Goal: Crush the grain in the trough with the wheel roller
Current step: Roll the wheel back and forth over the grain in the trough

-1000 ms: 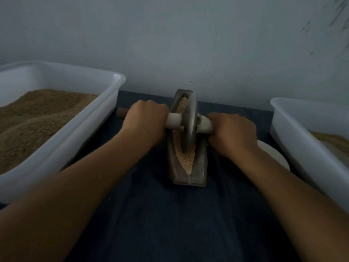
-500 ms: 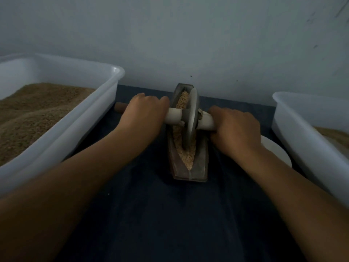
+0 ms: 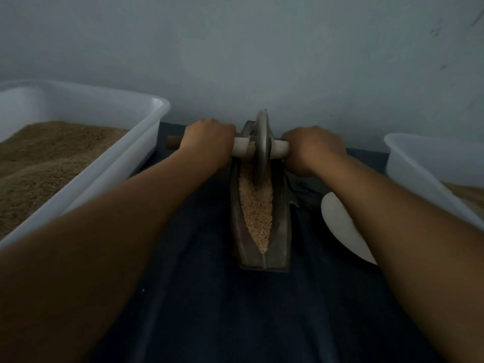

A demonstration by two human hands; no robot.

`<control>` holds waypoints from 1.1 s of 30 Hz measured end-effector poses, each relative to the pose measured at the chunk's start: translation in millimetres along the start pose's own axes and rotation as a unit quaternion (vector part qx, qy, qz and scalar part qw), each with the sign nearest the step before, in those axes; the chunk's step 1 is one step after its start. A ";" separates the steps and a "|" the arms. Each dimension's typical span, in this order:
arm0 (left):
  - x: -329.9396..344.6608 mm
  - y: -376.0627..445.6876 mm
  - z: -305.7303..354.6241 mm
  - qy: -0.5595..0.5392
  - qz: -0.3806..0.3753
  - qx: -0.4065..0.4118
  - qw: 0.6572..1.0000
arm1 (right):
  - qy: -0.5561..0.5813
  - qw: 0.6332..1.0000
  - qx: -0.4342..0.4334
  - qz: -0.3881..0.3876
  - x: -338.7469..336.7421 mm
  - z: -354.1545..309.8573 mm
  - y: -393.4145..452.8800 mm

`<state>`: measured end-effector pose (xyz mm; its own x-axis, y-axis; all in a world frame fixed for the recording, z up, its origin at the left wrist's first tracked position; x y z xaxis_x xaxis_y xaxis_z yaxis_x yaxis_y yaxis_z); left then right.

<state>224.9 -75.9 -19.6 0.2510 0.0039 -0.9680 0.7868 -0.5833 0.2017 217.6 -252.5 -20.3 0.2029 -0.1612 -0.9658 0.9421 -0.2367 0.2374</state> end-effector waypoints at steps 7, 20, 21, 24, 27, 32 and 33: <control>-5.0 -12.0 4.6 0.021 0.009 -0.013 1.000 | 0.036 0.997 -0.011 0.062 -3.8 3.3 -22.0; -29.6 -81.0 34.3 0.076 0.041 0.020 0.996 | 0.077 0.979 -0.057 0.178 -32.3 15.9 -123.0; -30.9 -85.5 35.4 0.077 0.048 0.022 0.996 | 0.077 0.979 -0.058 0.179 -34.5 17.3 -127.7; -34.0 -96.0 34.9 0.086 0.060 0.029 0.994 | 0.085 0.979 -0.067 0.172 -37.5 18.0 -134.9; -33.8 -99.5 29.7 0.070 0.070 0.023 0.995 | 0.084 0.979 -0.076 0.170 -35.9 16.4 -134.8; -24.1 -83.6 26.6 0.058 0.061 -0.010 0.996 | 0.063 0.980 -0.069 0.173 -27.1 14.1 -118.4; -23.1 -77.0 24.8 0.059 0.053 -0.017 0.997 | 0.063 0.983 -0.064 0.160 -23.7 14.3 -111.8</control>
<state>144.6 -51.2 -16.5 0.3964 0.0407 -0.9172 0.7709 -0.5573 0.3085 103.6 -235.9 -22.5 0.5187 -0.0866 -0.8506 0.8485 -0.0701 0.5245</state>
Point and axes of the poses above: each hand's wrist, its own y-axis towards the middle knuckle, its own x-axis out of the palm, z = x × y, the point moved 8 cm from there along y, towards the middle knuckle, and after that the axes turned 15 degrees about x, right-handed, at the moved point
